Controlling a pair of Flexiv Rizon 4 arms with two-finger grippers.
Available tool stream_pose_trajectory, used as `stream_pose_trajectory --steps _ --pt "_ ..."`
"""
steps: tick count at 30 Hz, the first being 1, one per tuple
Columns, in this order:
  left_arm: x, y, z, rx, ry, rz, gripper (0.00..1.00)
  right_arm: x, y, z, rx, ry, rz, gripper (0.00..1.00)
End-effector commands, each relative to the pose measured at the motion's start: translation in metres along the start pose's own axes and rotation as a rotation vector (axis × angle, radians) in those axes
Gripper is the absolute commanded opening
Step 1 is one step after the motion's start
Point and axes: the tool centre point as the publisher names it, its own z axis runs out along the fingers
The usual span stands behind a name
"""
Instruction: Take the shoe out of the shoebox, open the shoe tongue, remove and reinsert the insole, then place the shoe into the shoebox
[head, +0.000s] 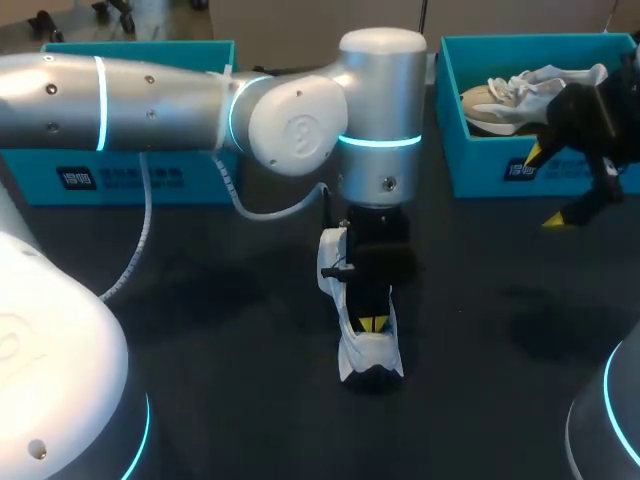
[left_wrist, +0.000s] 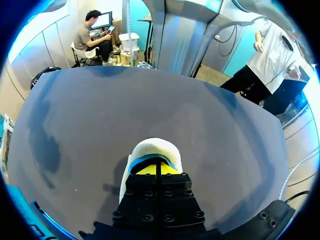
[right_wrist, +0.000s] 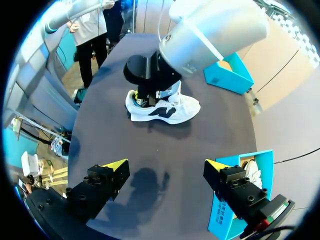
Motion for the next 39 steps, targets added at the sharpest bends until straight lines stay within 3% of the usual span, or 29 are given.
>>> stream_pose_trajectory --steps 1,11,20,25,39 --pt "-0.008 0.010 0.020 0.017 0.019 0.003 0.00 -0.002 0.001 0.002 0.003 0.003 0.001 1.00" --pt "-0.003 0.022 0.045 0.000 0.050 -0.029 0.00 -0.002 0.001 0.002 0.003 0.003 0.001 1.00" --pt "0.014 0.011 0.007 -0.056 -0.030 -0.030 0.00 -0.002 0.001 0.002 0.003 0.003 0.001 1.00" --pt "0.014 0.001 -0.009 -0.044 -0.076 0.009 0.00 -0.002 0.001 0.002 0.003 0.003 0.001 1.00" --pt "-0.009 0.002 0.020 0.014 -0.046 0.052 0.00 -0.002 0.001 0.002 0.003 0.003 0.001 1.00"
